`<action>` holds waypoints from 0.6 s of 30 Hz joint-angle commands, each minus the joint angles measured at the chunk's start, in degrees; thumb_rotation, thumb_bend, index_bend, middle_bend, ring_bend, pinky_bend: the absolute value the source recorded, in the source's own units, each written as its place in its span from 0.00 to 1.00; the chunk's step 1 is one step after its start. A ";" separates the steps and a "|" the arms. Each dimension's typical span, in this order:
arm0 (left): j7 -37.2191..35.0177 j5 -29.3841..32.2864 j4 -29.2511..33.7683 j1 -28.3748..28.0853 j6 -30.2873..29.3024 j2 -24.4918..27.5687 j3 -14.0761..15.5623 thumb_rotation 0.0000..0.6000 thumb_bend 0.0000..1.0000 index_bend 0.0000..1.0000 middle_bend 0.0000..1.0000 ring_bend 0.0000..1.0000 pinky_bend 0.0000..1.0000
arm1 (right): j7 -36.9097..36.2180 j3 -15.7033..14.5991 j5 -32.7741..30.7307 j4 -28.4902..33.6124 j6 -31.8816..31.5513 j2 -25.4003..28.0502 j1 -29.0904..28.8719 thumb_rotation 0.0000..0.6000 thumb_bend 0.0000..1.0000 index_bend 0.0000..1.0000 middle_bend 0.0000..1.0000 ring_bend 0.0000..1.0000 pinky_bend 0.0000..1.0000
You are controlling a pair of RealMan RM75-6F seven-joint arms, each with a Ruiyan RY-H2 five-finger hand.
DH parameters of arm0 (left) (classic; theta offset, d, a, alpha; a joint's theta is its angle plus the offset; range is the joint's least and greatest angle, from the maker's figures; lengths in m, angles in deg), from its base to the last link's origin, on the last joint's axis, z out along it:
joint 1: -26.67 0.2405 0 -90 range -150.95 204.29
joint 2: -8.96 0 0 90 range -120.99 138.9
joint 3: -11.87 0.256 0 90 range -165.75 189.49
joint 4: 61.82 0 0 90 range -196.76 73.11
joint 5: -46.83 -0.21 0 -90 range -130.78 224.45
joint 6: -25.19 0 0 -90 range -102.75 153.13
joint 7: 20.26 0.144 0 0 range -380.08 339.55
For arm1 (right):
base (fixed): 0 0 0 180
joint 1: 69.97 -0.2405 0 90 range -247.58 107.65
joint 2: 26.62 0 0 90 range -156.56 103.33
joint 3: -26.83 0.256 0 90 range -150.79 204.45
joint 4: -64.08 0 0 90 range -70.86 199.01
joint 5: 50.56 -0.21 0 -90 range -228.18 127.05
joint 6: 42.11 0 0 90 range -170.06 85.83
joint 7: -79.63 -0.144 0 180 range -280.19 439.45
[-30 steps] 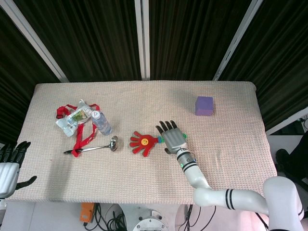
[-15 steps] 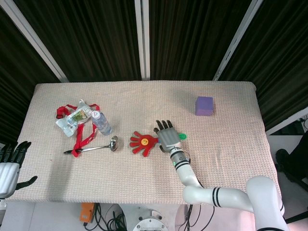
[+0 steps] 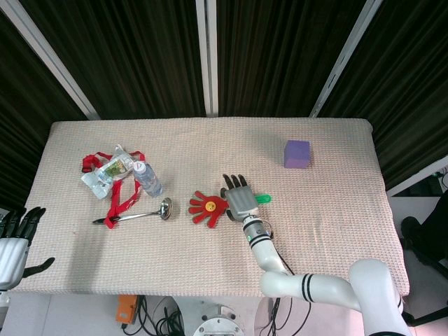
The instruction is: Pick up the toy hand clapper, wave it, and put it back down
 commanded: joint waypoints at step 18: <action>-1.09 0.14 -0.37 0.24 -0.04 -0.04 0.07 1.00 0.10 0.04 0.06 0.00 0.00 | -2.20 -0.08 3.61 -3.15 -1.29 -1.94 0.60 1.00 0.30 0.53 0.10 0.00 0.00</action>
